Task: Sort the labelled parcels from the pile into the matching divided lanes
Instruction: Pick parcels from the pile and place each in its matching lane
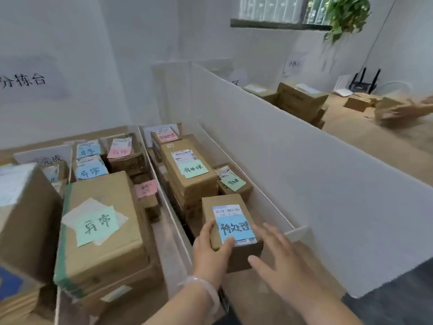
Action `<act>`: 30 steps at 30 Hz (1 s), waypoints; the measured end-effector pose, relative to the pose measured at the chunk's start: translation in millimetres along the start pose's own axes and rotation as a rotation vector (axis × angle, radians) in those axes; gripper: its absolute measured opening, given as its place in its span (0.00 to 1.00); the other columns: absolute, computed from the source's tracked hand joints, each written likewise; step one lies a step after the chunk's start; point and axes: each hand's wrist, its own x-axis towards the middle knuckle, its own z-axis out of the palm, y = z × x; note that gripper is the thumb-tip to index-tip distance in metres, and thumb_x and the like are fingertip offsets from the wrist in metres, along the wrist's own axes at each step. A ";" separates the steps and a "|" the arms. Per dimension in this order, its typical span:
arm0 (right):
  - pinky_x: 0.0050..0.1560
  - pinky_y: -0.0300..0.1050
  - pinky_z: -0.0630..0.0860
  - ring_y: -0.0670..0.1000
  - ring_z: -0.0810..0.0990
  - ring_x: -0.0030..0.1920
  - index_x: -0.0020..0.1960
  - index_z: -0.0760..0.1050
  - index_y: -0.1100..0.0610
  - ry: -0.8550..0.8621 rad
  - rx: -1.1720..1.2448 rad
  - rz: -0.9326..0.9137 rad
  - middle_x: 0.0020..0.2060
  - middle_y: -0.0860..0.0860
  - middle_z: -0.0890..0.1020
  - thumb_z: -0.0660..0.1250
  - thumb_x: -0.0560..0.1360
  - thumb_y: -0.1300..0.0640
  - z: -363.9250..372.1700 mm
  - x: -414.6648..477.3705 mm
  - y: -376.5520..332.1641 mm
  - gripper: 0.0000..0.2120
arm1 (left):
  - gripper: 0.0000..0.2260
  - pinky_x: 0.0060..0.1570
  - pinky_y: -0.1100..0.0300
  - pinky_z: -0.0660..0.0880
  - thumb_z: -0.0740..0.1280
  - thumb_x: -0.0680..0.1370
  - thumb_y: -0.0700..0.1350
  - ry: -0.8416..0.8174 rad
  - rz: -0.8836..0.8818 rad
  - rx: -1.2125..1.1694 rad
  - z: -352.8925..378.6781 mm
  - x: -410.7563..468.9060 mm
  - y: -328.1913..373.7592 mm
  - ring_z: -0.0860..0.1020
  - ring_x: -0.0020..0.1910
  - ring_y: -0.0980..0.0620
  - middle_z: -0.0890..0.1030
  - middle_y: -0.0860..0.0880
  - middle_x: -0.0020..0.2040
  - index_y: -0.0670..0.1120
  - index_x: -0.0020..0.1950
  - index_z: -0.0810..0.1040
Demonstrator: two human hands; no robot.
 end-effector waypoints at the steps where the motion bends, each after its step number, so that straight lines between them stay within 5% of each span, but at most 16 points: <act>1: 0.72 0.40 0.55 0.40 0.52 0.75 0.73 0.53 0.31 -0.031 -0.010 -0.019 0.75 0.36 0.52 0.62 0.76 0.39 -1.7 7.7 6.6 0.29 | 0.23 0.60 0.52 0.77 0.70 0.76 0.53 0.031 -0.019 -0.003 4.8 6.0 -0.8 0.75 0.59 0.55 0.71 0.54 0.64 0.74 0.61 0.63; 6: 0.69 0.37 0.56 0.40 0.54 0.75 0.73 0.54 0.32 -0.133 -0.012 -0.005 0.75 0.35 0.50 0.60 0.78 0.38 -12.0 41.4 30.7 0.26 | 0.25 0.62 0.50 0.76 0.69 0.77 0.52 0.137 -0.076 -0.012 21.9 31.0 -5.3 0.74 0.62 0.52 0.68 0.53 0.67 0.69 0.69 0.63; 9: 0.63 0.37 0.62 0.41 0.62 0.72 0.74 0.53 0.33 -0.175 -0.028 0.005 0.75 0.34 0.50 0.59 0.78 0.38 -17.4 57.9 38.8 0.27 | 0.26 0.47 0.66 0.75 0.69 0.78 0.51 0.159 -0.070 0.020 30.3 42.1 -0.1 0.74 0.59 0.54 0.68 0.55 0.65 0.66 0.71 0.63; 11: 0.64 0.38 0.63 0.40 0.60 0.73 0.74 0.55 0.33 -0.184 0.013 -0.023 0.75 0.35 0.51 0.60 0.78 0.39 -17.0 67.8 42.7 0.26 | 0.25 0.40 0.70 0.73 0.69 0.78 0.51 0.172 -0.064 0.046 33.1 50.1 1.9 0.76 0.56 0.56 0.68 0.56 0.64 0.65 0.71 0.63; 19: 0.71 0.42 0.60 0.39 0.53 0.75 0.71 0.58 0.32 -0.209 0.103 -0.086 0.74 0.35 0.55 0.62 0.77 0.41 -2.6 90.5 62.2 0.25 | 0.27 0.42 0.70 0.74 0.70 0.77 0.49 0.195 -0.157 0.115 30.9 77.8 -28.1 0.77 0.58 0.54 0.72 0.52 0.67 0.62 0.72 0.63; 23: 0.74 0.42 0.56 0.40 0.53 0.75 0.73 0.59 0.34 -0.229 0.090 -0.124 0.75 0.37 0.56 0.63 0.77 0.41 5.7 95.8 66.1 0.26 | 0.29 0.33 0.71 0.75 0.68 0.79 0.48 0.092 -0.238 0.211 28.1 79.8 -35.9 0.80 0.51 0.57 0.74 0.52 0.68 0.59 0.77 0.59; 26: 0.74 0.44 0.58 0.41 0.52 0.75 0.74 0.57 0.35 -0.271 0.061 -0.145 0.76 0.36 0.54 0.62 0.77 0.41 9.7 99.6 59.2 0.28 | 0.29 0.50 0.68 0.75 0.67 0.79 0.51 0.036 -0.171 0.339 21.7 72.5 -22.7 0.76 0.60 0.56 0.69 0.53 0.72 0.59 0.77 0.59; 30: 0.74 0.46 0.58 0.41 0.49 0.76 0.76 0.54 0.38 -0.287 -0.014 -0.241 0.76 0.37 0.52 0.61 0.78 0.40 11.9 103.5 33.5 0.30 | 0.30 0.72 0.58 0.61 0.66 0.79 0.55 0.054 0.043 0.619 -3.7 55.1 4.5 0.60 0.76 0.54 0.58 0.55 0.78 0.59 0.78 0.57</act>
